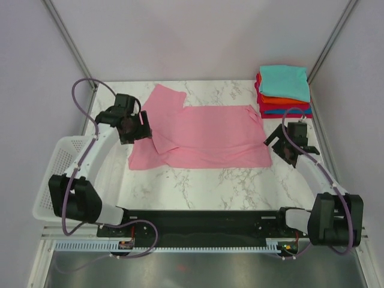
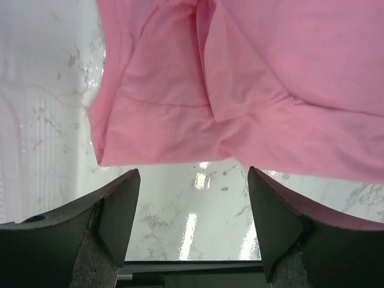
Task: Fold and stack the t-shirts
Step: Fold the tshirt
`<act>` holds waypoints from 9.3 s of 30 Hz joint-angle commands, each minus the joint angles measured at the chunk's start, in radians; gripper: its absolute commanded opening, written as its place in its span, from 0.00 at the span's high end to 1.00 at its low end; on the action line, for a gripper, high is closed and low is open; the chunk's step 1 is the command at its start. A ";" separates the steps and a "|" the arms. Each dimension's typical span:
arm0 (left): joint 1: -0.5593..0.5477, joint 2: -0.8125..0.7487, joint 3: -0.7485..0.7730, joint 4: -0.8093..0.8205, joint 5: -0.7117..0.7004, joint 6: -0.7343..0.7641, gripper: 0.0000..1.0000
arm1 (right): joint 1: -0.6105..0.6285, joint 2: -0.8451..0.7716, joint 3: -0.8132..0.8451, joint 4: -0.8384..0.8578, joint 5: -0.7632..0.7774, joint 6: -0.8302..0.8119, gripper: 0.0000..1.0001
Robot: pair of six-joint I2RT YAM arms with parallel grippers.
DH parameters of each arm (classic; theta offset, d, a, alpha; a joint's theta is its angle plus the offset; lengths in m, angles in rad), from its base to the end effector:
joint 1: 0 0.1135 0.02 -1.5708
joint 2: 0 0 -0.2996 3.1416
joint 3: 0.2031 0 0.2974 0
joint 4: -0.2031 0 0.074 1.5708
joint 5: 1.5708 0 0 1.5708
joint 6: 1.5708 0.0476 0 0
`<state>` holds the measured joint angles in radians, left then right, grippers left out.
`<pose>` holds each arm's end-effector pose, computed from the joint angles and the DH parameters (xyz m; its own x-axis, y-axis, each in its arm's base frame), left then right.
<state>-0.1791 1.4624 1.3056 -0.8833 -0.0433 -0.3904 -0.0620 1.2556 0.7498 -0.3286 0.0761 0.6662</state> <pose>0.3410 -0.0596 0.3203 -0.8443 -0.2335 -0.4823 -0.1783 0.9712 -0.1581 0.2918 -0.0217 0.2197 -0.5117 0.6492 -0.5628 0.5456 0.7515 0.3708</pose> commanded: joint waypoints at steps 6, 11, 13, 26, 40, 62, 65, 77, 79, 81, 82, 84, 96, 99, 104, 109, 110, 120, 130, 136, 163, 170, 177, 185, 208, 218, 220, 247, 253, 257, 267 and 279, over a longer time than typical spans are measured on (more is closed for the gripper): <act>0.001 -0.203 -0.322 0.176 0.046 -0.189 0.21 | 0.004 -0.136 -0.271 0.033 -0.122 0.021 0.18; 0.001 -0.261 -0.442 0.219 0.011 -0.277 0.21 | 0.004 -0.099 -0.311 0.112 -0.121 0.039 0.30; 0.001 -0.301 -0.485 0.248 0.002 -0.307 0.21 | 0.004 -0.081 -0.314 0.149 -0.113 0.042 0.36; 0.001 -0.401 -0.673 0.314 -0.187 -0.454 0.25 | -0.136 -0.106 -0.334 0.151 -0.096 -0.017 1.00; -0.002 -0.288 -0.732 0.494 -0.217 -0.467 0.30 | -0.174 -0.099 -0.345 0.149 -0.150 -0.047 1.00; 0.017 -0.491 -0.670 0.304 -0.288 -0.473 0.98 | -0.256 -0.334 -0.372 -0.033 -0.127 0.056 1.00; 0.017 -0.540 -0.706 0.276 -0.264 -0.498 0.94 | -0.256 -0.393 -0.400 -0.069 -0.128 0.084 1.00; 0.010 -0.605 -0.668 0.239 -0.144 -0.403 0.42 | -0.256 -0.482 -0.340 -0.181 -0.154 0.061 0.05; 0.001 -0.547 -0.660 0.288 -0.095 -0.381 0.44 | -0.257 -0.492 -0.337 -0.178 -0.162 0.064 0.05; -0.028 -0.470 -0.654 0.345 -0.079 -0.369 0.48 | -0.256 -0.496 -0.334 -0.170 -0.174 0.064 0.05; -0.039 -0.443 -0.649 0.365 -0.073 -0.364 0.50 | -0.256 -0.498 -0.333 -0.168 -0.185 0.064 0.05; -0.075 -0.395 -0.634 0.401 -0.075 -0.361 0.51 | -0.256 -0.492 -0.325 -0.165 -0.191 0.055 0.05; -0.177 -0.091 -0.552 0.595 -0.044 -0.404 0.49 | -0.256 -0.438 -0.290 -0.138 -0.236 0.019 0.06; -0.195 -0.044 -0.530 0.610 -0.055 -0.413 0.49 | -0.256 -0.426 -0.287 -0.127 -0.243 0.013 0.06; -0.204 0.015 -0.497 0.629 -0.064 -0.430 0.49 | -0.256 -0.397 -0.279 -0.118 -0.243 -0.010 0.06; -0.207 0.050 -0.477 0.646 -0.072 -0.438 0.50 | -0.256 -0.386 -0.277 -0.113 -0.245 -0.019 0.07; -0.207 0.056 -0.467 0.646 -0.073 -0.438 0.50 | -0.256 -0.386 -0.276 -0.115 -0.245 -0.022 0.07; -0.201 0.240 -0.173 0.644 -0.037 -0.438 0.50 | -0.256 -0.378 -0.276 -0.107 -0.260 -0.027 0.07; -0.192 0.481 0.574 0.326 0.086 -0.338 0.47 | -0.256 -0.404 -0.167 -0.171 -0.324 -0.079 0.07; -0.191 0.236 0.194 0.334 0.046 -0.295 0.45 | -0.256 -0.372 -0.167 -0.129 -0.369 -0.100 0.06; -0.204 -0.083 -0.681 0.520 0.005 -0.324 0.45 | 0.145 0.208 -0.007 0.281 -0.237 -0.071 0.19; -0.204 -0.169 -0.787 0.497 0.008 -0.379 0.46 | 0.145 0.128 -0.179 0.264 -0.144 -0.048 0.15; -0.217 -0.368 -0.879 0.423 0.039 -0.425 0.48 | 0.142 -0.005 -0.271 0.151 -0.017 0.032 0.08; -0.325 -0.566 -0.879 0.245 0.039 -0.606 0.48 | 0.142 -0.263 -0.302 -0.016 0.102 0.161 0.05; -0.401 -0.514 -0.470 0.181 -0.127 -0.140 0.42 | 0.157 0.454 0.584 -0.104 0.192 -0.312 0.44; -0.401 -0.517 -0.471 0.196 -0.084 -0.127 0.42 | 0.160 0.725 0.755 -0.116 0.258 -0.352 0.53; -0.401 -0.513 -0.470 0.199 -0.079 -0.127 0.42 | 0.162 0.755 0.761 -0.115 0.271 -0.353 0.54; -0.399 -0.494 -0.474 0.202 -0.105 -0.128 0.42 | 0.166 0.763 0.746 -0.116 0.373 -0.364 0.97; -0.335 -0.426 -0.393 0.213 -0.109 -0.150 0.36 | 0.166 0.696 0.721 -0.135 0.376 -0.389 1.00; -0.161 -0.300 -0.281 0.309 -0.052 -0.114 0.30 | 0.168 0.615 0.662 -0.148 0.393 -0.402 1.00; 0.072 0.430 0.299 0.518 0.228 -0.081 0.32 | 0.168 0.453 0.398 -0.084 0.217 -0.381 1.00; 0.073 1.199 1.111 0.487 0.378 -0.073 0.30 | 0.168 0.429 0.353 -0.049 0.096 -0.355 1.00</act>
<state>-0.1043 2.5942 2.2833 -0.4114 0.2947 -0.4667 0.1028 1.7290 1.1015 -0.4133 0.2237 0.2955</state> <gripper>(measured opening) 0.700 0.010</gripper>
